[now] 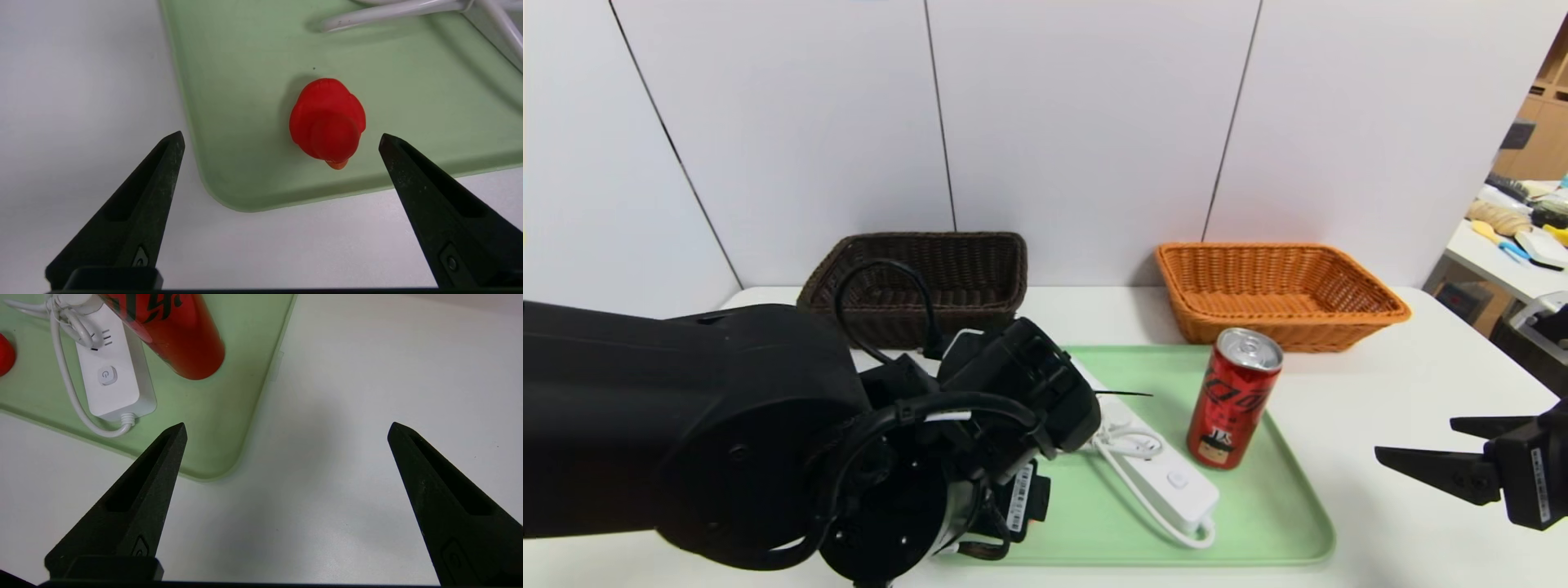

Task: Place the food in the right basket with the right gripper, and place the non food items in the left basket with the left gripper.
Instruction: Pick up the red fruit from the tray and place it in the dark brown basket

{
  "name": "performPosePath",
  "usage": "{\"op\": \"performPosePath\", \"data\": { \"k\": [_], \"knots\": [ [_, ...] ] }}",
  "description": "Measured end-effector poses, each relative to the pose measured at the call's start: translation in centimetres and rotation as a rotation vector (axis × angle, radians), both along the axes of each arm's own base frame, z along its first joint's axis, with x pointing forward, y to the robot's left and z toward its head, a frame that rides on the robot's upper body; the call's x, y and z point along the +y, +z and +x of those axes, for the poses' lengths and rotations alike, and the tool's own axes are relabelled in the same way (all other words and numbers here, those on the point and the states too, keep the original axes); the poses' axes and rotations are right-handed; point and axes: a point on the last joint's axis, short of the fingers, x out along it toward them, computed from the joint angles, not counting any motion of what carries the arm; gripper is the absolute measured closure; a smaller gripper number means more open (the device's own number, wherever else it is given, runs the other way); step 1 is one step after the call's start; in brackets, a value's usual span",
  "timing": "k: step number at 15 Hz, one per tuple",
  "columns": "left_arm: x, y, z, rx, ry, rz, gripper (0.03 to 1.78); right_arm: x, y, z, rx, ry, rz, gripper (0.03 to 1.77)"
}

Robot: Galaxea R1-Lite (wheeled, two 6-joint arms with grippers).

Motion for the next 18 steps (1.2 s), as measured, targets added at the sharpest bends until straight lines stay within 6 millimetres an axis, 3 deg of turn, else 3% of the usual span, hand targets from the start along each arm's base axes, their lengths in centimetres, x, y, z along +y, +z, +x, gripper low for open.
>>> {"op": "performPosePath", "data": {
  "k": [8, 18],
  "knots": [
    [-2.0, -1.4, 1.2, 0.036, 0.059, -0.026, 0.12, 0.0, 0.0, 0.1, 0.004, 0.001, 0.002, 0.10],
    [-2.9, -3.4, 1.7, 0.079, 0.107, -0.010, 0.12, 0.0, 0.0, 0.0, 0.001, 0.004, 0.001, 0.10]
  ]
}}
